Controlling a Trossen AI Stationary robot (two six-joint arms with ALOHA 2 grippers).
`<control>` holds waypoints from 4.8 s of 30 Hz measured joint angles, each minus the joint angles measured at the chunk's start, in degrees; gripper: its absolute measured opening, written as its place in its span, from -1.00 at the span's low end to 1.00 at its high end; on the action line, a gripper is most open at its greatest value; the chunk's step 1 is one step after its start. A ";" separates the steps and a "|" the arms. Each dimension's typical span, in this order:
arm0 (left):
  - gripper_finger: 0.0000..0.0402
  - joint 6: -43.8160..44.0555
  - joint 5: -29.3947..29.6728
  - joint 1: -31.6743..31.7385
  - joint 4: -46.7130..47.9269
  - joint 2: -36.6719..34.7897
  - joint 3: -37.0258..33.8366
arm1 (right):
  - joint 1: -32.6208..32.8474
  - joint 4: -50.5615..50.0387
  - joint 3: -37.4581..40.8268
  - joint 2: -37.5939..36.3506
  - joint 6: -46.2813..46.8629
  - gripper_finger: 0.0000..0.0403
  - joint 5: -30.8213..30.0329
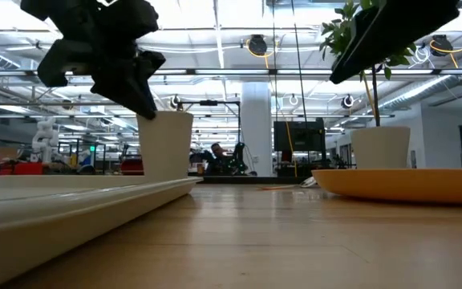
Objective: Pick and place plate/cup/fork/spoon on tray
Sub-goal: Put the light yellow cup on the top left of the light yellow tray, then put the orange plate on the light yellow tray to the bottom right of the light yellow cup
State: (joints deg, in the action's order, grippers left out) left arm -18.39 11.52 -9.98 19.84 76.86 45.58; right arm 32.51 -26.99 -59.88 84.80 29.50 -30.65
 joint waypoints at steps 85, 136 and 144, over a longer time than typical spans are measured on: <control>-0.27 8.32 13.88 -17.16 -30.45 4.31 6.46 | 9.03 19.33 23.95 0.11 13.18 -0.95 3.84; 0.02 11.71 7.44 -17.63 -2.47 34.85 44.60 | 12.61 9.90 3.37 -3.11 -2.19 -1.00 3.60; -0.37 13.49 7.52 -17.75 -1.53 35.62 44.57 | 13.16 16.00 3.37 -1.26 -5.64 -1.00 3.64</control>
State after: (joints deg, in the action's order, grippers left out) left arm -4.91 19.04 -27.74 18.30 112.48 90.15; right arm 45.67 -10.99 -56.51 83.53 23.85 -27.00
